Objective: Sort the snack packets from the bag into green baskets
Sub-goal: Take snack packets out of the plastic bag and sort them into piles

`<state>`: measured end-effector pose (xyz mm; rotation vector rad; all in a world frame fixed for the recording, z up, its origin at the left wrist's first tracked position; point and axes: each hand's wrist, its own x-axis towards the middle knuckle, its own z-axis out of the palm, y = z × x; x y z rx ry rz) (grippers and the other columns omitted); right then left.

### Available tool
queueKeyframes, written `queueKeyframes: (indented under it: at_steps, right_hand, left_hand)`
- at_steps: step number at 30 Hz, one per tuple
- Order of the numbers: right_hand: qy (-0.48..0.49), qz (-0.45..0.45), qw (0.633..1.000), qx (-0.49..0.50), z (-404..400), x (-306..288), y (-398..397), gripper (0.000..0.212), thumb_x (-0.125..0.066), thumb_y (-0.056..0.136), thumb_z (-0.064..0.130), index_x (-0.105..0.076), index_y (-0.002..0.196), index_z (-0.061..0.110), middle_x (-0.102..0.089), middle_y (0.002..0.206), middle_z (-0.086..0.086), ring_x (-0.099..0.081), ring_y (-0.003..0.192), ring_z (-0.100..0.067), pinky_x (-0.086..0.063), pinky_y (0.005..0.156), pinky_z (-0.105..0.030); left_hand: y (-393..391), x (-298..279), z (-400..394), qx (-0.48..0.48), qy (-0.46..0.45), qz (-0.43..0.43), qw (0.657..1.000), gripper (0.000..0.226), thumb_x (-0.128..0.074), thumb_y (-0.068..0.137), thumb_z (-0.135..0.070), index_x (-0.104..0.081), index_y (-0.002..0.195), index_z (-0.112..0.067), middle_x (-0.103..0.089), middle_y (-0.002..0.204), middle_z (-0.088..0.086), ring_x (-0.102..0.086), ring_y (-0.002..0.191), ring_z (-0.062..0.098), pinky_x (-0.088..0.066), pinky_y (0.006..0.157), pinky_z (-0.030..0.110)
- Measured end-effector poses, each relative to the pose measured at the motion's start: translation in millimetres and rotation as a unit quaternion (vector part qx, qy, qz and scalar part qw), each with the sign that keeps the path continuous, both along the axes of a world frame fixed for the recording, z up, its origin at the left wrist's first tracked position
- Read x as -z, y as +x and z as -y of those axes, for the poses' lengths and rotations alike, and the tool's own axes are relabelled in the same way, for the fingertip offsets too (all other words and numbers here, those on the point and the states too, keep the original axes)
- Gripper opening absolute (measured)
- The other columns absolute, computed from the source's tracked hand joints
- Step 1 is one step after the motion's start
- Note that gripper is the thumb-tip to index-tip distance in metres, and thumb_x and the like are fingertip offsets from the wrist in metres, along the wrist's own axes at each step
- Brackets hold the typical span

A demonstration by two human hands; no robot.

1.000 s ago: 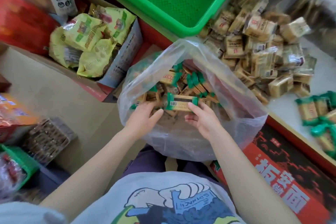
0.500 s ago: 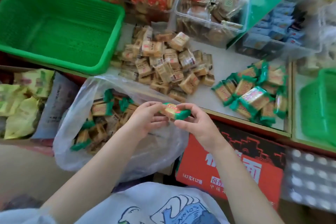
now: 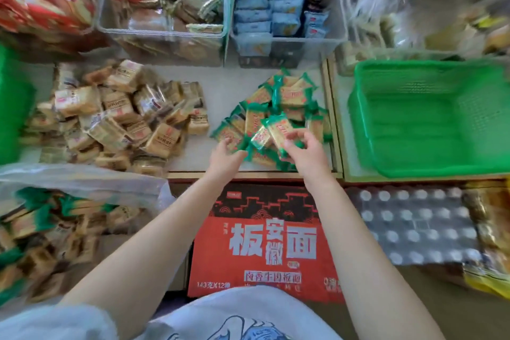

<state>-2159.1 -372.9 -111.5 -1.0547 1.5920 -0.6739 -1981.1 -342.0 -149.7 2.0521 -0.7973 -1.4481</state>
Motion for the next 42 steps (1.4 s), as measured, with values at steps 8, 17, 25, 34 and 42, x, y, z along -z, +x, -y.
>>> queueKeyframes:
  at_steps: [8, 17, 25, 34, 42]
  right_hand:
    - [-0.022, -0.155, 0.983, -0.098, 42.3, 25.6, -18.6, 0.049, -0.060, 0.095, 0.014, -0.052, 0.141, 0.028, -0.045, 0.142, -0.006, -0.046, 0.131, -0.024, -0.042, 0.110, -0.043]
    - [-0.105, -0.151, 0.981, -0.060, -8.5, -4.1, -2.0, 0.027, -0.056, 0.098, 0.016, -0.061, 0.124, 0.018, -0.052, 0.119, 0.004, -0.056, 0.078, -0.004, -0.052, 0.076, -0.019]
    - [0.012, -0.071, 0.948, -0.309, -101.2, 10.3, 142.9, 0.015, -0.059, 0.096, 0.020, -0.063, 0.087, 0.031, -0.066, 0.083, 0.008, -0.063, 0.078, -0.012, -0.047, 0.070, -0.023]
    - [0.165, -0.092, 0.831, -0.523, -206.4, 83.8, 354.3, 0.025, -0.056, 0.098, 0.033, -0.065, 0.115, 0.019, -0.068, 0.103, 0.003, -0.067, 0.094, -0.017, -0.055, 0.077, -0.032]
    - [0.299, -0.030, 0.824, -0.480, -274.9, 135.2, 468.9, 0.034, -0.064, 0.097, 0.025, -0.063, 0.127, 0.010, -0.070, 0.114, -0.005, -0.070, 0.102, -0.025, -0.055, 0.098, -0.049]
  left_hand:
    - [-2.6, 32.4, -1.8, 0.084, 0.045, 0.104, 0.990, 0.073, -0.059, 0.094, -0.041, -0.025, 0.157, -0.025, -0.038, 0.156, 0.010, -0.041, 0.140, 0.029, -0.036, 0.114, 0.047]
    - [14.8, 14.7, -26.5, 0.084, -0.053, 0.031, 0.995, 0.050, -0.058, 0.098, -0.035, -0.046, 0.145, -0.025, -0.057, 0.138, -0.001, -0.053, 0.128, 0.019, -0.045, 0.107, 0.042]
    - [156.7, 15.6, -193.7, 0.013, -0.031, 0.202, 0.979, 0.023, -0.049, 0.102, -0.029, -0.067, 0.093, -0.019, -0.067, 0.095, -0.003, -0.061, 0.095, 0.017, -0.047, 0.084, 0.038]
    - [317.9, 49.6, -362.5, -0.050, 0.156, 0.353, 0.921, 0.062, -0.048, 0.101, -0.044, -0.035, 0.153, -0.012, -0.010, 0.167, 0.013, -0.009, 0.153, 0.030, -0.013, 0.121, 0.049]
    - [379.0, 70.2, -408.2, -0.094, 0.155, 0.226, 0.957, 0.070, -0.047, 0.100, -0.047, -0.016, 0.159, -0.026, -0.024, 0.164, 0.009, -0.027, 0.148, 0.029, -0.026, 0.119, 0.047]
